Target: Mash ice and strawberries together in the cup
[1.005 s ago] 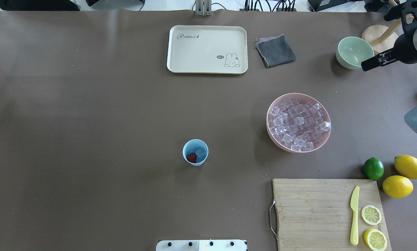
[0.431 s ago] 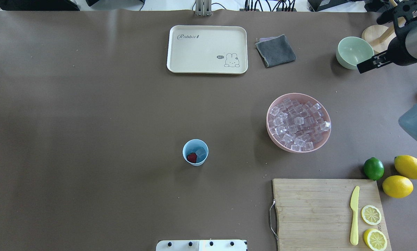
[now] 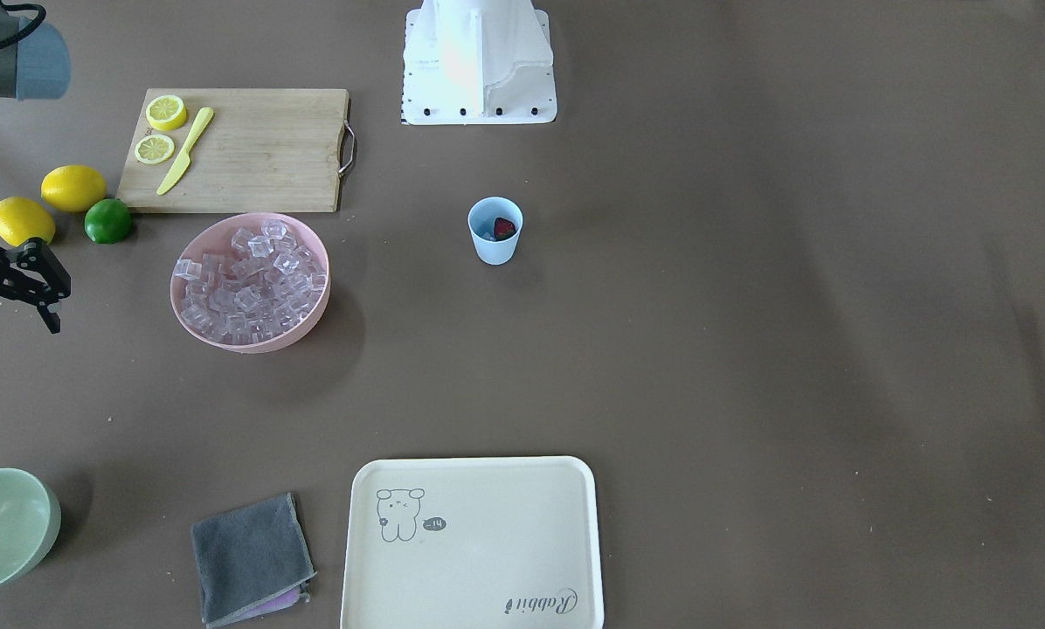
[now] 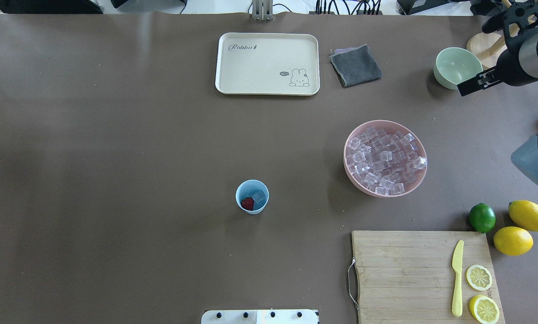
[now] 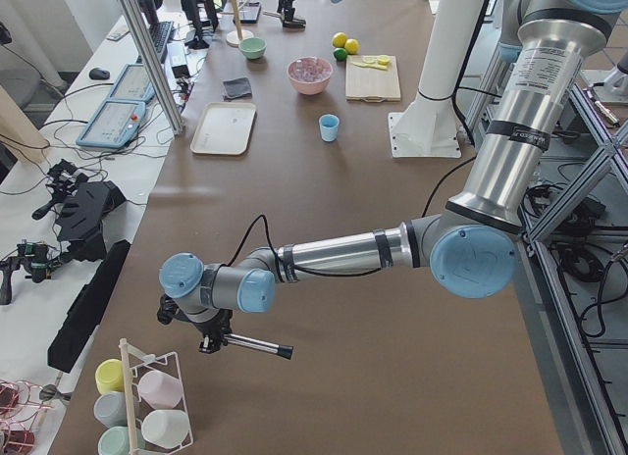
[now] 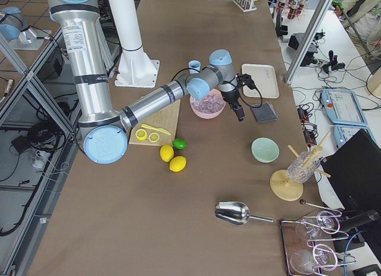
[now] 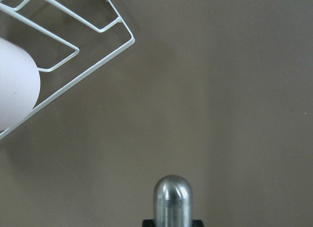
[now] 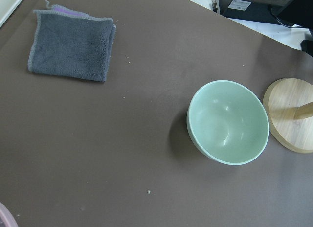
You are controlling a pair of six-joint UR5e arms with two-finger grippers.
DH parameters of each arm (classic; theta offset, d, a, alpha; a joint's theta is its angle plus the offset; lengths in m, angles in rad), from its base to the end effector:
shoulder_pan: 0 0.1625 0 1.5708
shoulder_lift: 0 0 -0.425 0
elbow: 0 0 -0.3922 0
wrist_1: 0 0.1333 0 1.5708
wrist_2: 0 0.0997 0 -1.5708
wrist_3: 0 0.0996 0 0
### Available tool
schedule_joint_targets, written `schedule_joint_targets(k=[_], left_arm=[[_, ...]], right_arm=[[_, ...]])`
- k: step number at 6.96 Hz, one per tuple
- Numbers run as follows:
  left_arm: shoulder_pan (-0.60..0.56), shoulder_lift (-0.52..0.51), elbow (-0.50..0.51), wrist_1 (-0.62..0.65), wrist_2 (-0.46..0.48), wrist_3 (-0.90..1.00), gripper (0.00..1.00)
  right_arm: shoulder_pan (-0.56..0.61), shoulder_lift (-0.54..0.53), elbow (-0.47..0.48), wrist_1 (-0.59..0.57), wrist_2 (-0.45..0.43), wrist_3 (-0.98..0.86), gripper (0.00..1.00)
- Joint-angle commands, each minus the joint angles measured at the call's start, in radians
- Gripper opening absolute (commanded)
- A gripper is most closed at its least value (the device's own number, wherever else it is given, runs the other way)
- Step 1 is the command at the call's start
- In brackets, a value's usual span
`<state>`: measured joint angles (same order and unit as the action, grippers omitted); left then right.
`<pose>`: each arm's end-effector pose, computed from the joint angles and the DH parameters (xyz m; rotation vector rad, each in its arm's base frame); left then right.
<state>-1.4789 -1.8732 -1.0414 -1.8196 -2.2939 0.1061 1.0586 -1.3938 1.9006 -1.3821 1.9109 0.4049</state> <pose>-0.0111 -0.6136 0.7290 0.0260 0.7241 0.1972 -0.1845 -0.5323 0.3987 0.4738 -0.5983 -0.2203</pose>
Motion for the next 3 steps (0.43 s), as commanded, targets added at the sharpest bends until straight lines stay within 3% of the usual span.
schedule_joint_targets(k=[1,3], left_arm=[[0.052,0.012,0.006,-0.001,0.055,0.003,0.00],[0.068,0.012,0.012,-0.001,0.070,0.001,0.00]], right_arm=[[-0.024,0.004,-0.006,0.000,-0.001,0.000,1.00],[-0.028,0.012,-0.006,0.000,-0.003,-0.006,1.00]])
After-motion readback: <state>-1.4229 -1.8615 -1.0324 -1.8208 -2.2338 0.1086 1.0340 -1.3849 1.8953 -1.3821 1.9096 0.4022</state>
